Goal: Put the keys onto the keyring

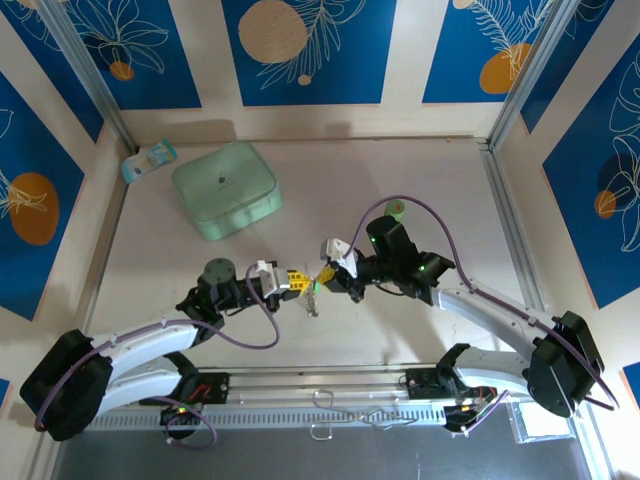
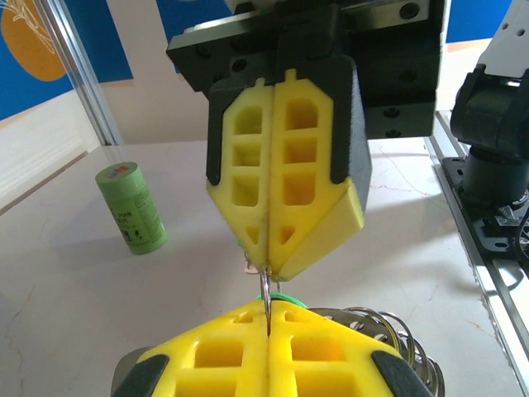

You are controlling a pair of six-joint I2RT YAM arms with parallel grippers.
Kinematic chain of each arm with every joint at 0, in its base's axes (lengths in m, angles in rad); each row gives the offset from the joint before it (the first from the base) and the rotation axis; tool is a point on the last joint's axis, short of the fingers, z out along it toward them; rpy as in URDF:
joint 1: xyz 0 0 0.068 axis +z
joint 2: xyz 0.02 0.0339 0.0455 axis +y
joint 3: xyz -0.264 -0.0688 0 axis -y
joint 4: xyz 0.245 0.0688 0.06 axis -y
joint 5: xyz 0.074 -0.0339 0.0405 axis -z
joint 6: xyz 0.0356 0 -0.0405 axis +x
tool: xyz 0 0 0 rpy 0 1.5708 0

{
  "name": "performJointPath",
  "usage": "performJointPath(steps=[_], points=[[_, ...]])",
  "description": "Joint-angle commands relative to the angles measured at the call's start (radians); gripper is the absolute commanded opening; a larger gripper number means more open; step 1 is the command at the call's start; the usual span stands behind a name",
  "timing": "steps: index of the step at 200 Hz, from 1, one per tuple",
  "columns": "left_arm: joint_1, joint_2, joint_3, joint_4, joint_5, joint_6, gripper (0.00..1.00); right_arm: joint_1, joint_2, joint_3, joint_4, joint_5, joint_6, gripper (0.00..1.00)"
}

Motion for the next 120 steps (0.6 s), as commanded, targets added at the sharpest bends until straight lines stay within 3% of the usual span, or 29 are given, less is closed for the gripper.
performJointPath(steps=[1, 36, 61, 72, 120], points=[[-0.008, -0.008, 0.011, 0.101, 0.074, -0.024, 0.0, -0.018, 0.035, 0.018, -0.019, 0.023, 0.03, 0.0], [-0.008, 0.003, 0.011, 0.114, 0.07, -0.023, 0.0, -0.016, 0.033, 0.007, -0.004, -0.019, 0.032, 0.0], [-0.01, 0.013, 0.008, 0.117, 0.069, -0.024, 0.0, -0.018, -0.02, -0.03, 0.055, -0.032, 0.027, 0.28], [-0.009, 0.021, 0.005, 0.128, 0.069, -0.027, 0.0, -0.018, -0.046, -0.05, 0.079, -0.044, 0.015, 0.32], [-0.01, 0.072, -0.017, 0.219, 0.074, -0.07, 0.0, -0.026, -0.119, -0.121, 0.186, -0.039, 0.001, 0.34]])
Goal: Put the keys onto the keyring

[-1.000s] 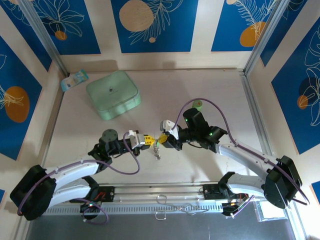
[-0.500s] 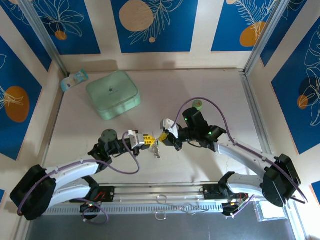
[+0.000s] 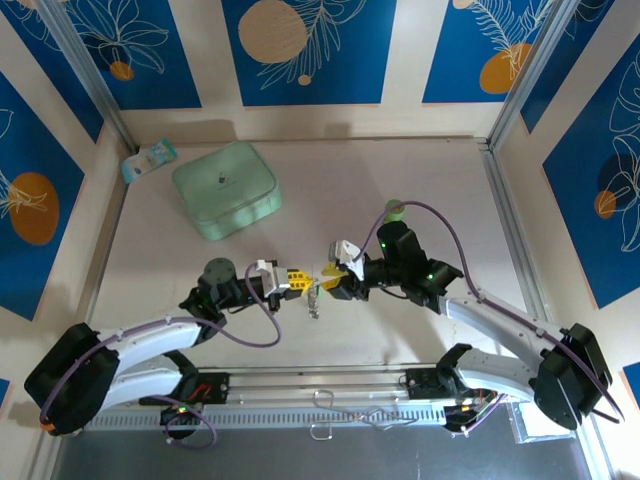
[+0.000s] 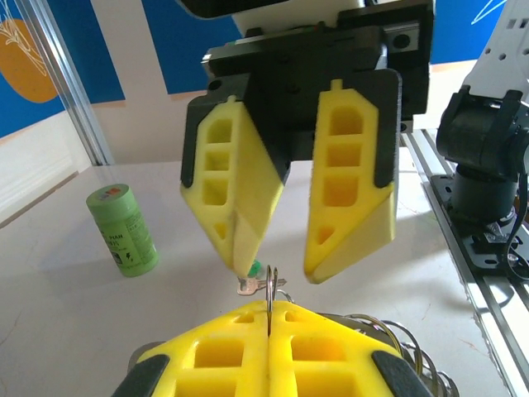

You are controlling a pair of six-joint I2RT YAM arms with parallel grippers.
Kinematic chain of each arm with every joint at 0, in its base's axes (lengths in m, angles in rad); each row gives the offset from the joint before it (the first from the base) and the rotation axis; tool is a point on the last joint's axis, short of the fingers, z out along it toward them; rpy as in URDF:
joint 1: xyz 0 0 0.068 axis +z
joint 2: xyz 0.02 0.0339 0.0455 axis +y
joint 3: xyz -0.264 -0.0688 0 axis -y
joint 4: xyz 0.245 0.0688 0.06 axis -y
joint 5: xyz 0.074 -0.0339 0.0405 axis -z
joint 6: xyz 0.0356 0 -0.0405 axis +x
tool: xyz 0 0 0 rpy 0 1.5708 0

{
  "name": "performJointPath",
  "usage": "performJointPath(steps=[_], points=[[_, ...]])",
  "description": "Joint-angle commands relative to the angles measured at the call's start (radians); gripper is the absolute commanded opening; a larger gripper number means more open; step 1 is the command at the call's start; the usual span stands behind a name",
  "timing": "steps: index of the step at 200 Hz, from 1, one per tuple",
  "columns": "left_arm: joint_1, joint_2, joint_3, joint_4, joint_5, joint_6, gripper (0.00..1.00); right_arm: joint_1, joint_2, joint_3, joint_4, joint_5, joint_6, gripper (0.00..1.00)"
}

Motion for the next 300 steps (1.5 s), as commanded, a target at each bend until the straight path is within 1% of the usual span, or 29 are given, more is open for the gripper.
performJointPath(steps=[1, 19, 34, 59, 93, 114, 134, 179, 230, 247, 258, 265, 275, 280, 288, 300], points=[[-0.009, 0.021, -0.014, 0.118, 0.039, -0.04, 0.0, -0.011, -0.029, -0.028, 0.078, -0.019, -0.011, 0.34], [-0.009, 0.033, -0.016, 0.136, 0.04, -0.049, 0.0, -0.026, -0.045, -0.046, 0.116, -0.03, 0.009, 0.34], [-0.009, 0.037, -0.016, 0.145, 0.041, -0.05, 0.0, -0.042, -0.055, -0.056, 0.132, -0.063, 0.021, 0.35], [-0.009, 0.043, -0.014, 0.154, 0.044, -0.056, 0.0, -0.053, -0.054, -0.072, 0.129, -0.113, -0.003, 0.36], [-0.009, 0.05, -0.014, 0.169, 0.055, -0.067, 0.0, -0.069, -0.046, -0.098, 0.202, -0.122, -0.002, 0.37], [-0.009, 0.054, -0.013, 0.177, 0.058, -0.072, 0.0, -0.067, -0.025, -0.089, 0.217, -0.155, -0.003, 0.38], [-0.01, 0.057, -0.011, 0.18, 0.062, -0.074, 0.0, -0.055, -0.003, -0.074, 0.217, -0.16, -0.006, 0.39], [-0.012, 0.054, -0.013, 0.181, 0.06, -0.075, 0.0, -0.035, 0.037, -0.049, 0.227, -0.186, -0.011, 0.36], [-0.015, 0.05, -0.013, 0.176, 0.057, -0.074, 0.0, -0.023, 0.061, -0.033, 0.249, -0.179, -0.001, 0.21], [-0.017, 0.049, -0.013, 0.176, 0.05, -0.076, 0.0, -0.023, 0.066, -0.028, 0.243, -0.181, -0.002, 0.09], [-0.017, 0.046, -0.014, 0.174, 0.017, -0.074, 0.0, -0.022, 0.065, -0.017, 0.217, -0.176, -0.012, 0.01], [-0.017, 0.041, -0.014, 0.163, -0.006, -0.076, 0.0, -0.021, 0.065, -0.007, 0.193, -0.17, -0.022, 0.0], [-0.016, 0.026, -0.01, 0.119, -0.024, -0.065, 0.19, -0.019, 0.057, 0.012, 0.145, -0.155, -0.041, 0.0], [-0.017, 0.014, -0.006, 0.084, -0.03, -0.055, 0.25, -0.018, 0.054, 0.023, 0.117, -0.144, -0.054, 0.0], [-0.016, -0.006, 0.007, 0.009, -0.037, -0.03, 0.28, -0.011, 0.049, 0.045, 0.059, -0.115, -0.086, 0.0], [-0.016, -0.043, 0.035, -0.129, -0.038, 0.022, 0.29, 0.006, 0.051, 0.089, -0.048, -0.064, -0.151, 0.0]])
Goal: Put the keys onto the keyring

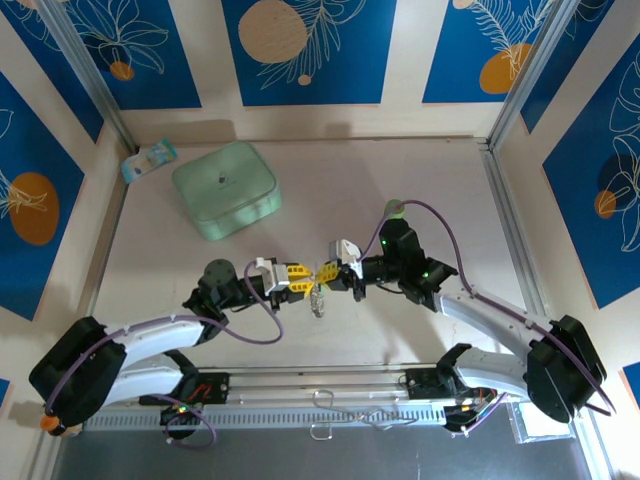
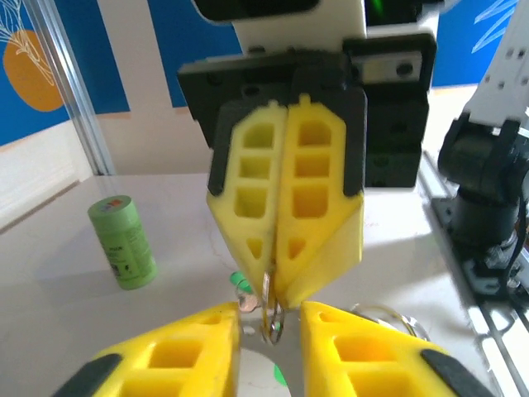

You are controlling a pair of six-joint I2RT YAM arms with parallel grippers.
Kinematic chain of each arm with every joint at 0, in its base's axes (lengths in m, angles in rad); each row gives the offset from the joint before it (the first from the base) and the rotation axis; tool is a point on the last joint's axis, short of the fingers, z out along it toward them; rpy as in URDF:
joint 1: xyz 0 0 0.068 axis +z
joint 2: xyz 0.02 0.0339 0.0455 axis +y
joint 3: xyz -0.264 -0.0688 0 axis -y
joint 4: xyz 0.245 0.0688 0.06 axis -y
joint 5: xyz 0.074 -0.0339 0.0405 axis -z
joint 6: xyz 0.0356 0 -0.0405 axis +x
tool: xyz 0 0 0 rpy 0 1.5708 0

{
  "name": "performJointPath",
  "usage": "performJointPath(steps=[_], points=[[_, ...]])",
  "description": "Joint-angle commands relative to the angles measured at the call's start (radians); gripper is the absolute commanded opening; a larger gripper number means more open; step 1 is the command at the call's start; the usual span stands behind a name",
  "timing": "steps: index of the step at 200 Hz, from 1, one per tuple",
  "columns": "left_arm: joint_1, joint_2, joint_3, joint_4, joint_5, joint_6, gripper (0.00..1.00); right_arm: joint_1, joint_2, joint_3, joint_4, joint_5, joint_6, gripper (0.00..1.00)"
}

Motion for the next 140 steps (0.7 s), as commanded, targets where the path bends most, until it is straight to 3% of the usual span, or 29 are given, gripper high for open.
performJointPath(steps=[1, 25, 49, 105, 140], points=[[-0.009, -0.067, 0.046, -0.207, -0.021, 0.076, 0.29, 0.027, -0.009, 0.094, -0.184, 0.069, -0.111, 0.0], [-0.01, -0.13, 0.105, -0.439, -0.033, 0.17, 0.28, 0.066, 0.021, 0.185, -0.366, 0.158, -0.216, 0.0], [-0.009, -0.169, 0.136, -0.535, -0.04, 0.219, 0.26, 0.097, 0.052, 0.246, -0.454, 0.226, -0.267, 0.0], [-0.011, -0.158, 0.152, -0.554, -0.017, 0.229, 0.16, 0.144, 0.09, 0.31, -0.488, 0.231, -0.304, 0.0], [-0.01, -0.151, 0.152, -0.542, -0.017, 0.227, 0.15, 0.158, 0.101, 0.309, -0.456, 0.209, -0.284, 0.0]])
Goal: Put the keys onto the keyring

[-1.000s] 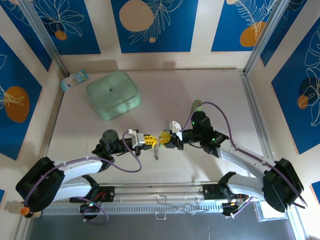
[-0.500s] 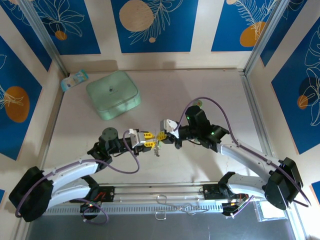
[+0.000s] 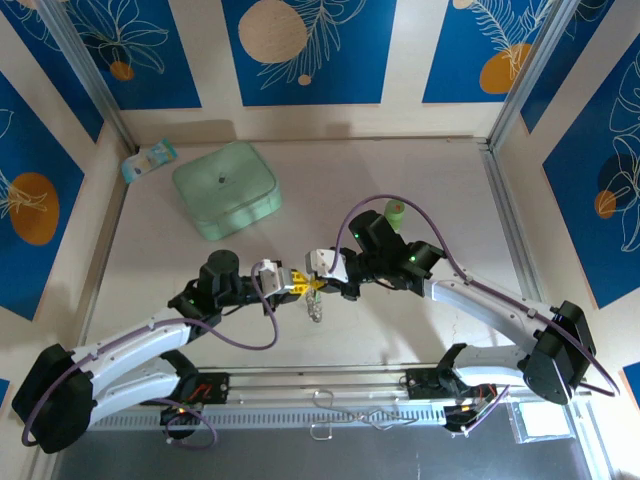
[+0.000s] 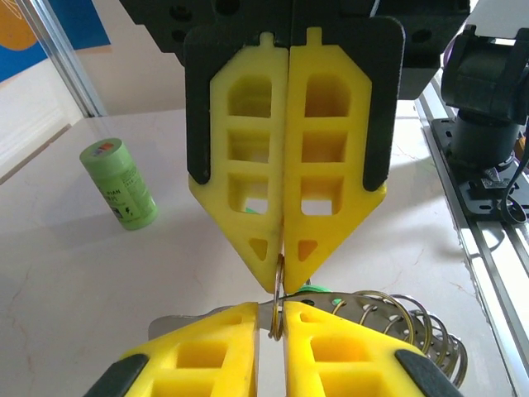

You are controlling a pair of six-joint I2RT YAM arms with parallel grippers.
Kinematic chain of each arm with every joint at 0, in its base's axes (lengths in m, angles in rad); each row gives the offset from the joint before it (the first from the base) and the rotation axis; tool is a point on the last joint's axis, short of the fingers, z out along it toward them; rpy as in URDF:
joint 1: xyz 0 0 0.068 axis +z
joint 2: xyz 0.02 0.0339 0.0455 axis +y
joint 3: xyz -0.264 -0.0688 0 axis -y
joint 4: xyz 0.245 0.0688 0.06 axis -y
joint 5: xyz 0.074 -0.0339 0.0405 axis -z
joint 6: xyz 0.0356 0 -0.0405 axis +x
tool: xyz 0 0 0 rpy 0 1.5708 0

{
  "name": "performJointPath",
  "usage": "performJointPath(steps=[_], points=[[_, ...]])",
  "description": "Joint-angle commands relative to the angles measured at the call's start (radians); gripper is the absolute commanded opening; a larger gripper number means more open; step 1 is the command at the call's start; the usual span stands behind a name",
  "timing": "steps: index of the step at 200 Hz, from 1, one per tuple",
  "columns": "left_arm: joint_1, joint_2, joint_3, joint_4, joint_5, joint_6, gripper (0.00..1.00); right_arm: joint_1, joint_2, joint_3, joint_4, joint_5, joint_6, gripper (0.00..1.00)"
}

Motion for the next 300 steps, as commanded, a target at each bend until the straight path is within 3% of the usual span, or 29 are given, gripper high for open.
performJointPath(steps=[1, 15, 35, 52, 78, 94, 115, 132, 169, 242, 300], points=[[-0.007, 0.007, 0.027, -0.011, 0.018, 0.024, 0.15, 0.018, 0.009, 0.034, 0.011, -0.032, -0.006, 0.0], [-0.008, 0.011, 0.03, -0.01, 0.019, 0.024, 0.14, 0.024, 0.015, 0.033, 0.025, -0.041, 0.002, 0.0], [-0.007, 0.012, 0.028, -0.01, 0.023, 0.027, 0.0, 0.03, 0.024, 0.027, 0.043, -0.053, 0.011, 0.0], [-0.007, 0.008, 0.018, 0.003, 0.017, 0.028, 0.0, 0.016, 0.007, -0.002, 0.092, -0.069, 0.042, 0.0], [-0.007, 0.004, -0.026, 0.112, 0.009, -0.013, 0.0, -0.065, -0.061, -0.106, 0.22, -0.167, 0.158, 0.34], [-0.007, 0.019, -0.076, 0.252, -0.004, -0.067, 0.0, -0.114, -0.098, -0.176, 0.287, -0.22, 0.235, 0.41], [-0.008, 0.062, -0.14, 0.481, -0.008, -0.163, 0.0, -0.135, -0.137, -0.267, 0.38, -0.207, 0.35, 0.42], [-0.007, 0.092, -0.155, 0.562, 0.001, -0.2, 0.0, -0.139, -0.181, -0.325, 0.415, -0.172, 0.389, 0.43], [-0.008, 0.137, -0.15, 0.599, 0.033, -0.21, 0.0, -0.157, -0.231, -0.371, 0.452, -0.216, 0.415, 0.41], [-0.007, 0.16, -0.132, 0.589, 0.076, -0.219, 0.0, -0.149, -0.164, -0.333, 0.5, -0.24, 0.402, 0.4], [-0.009, 0.157, -0.125, 0.576, 0.095, -0.223, 0.0, -0.132, -0.103, -0.3, 0.546, -0.259, 0.39, 0.29]])
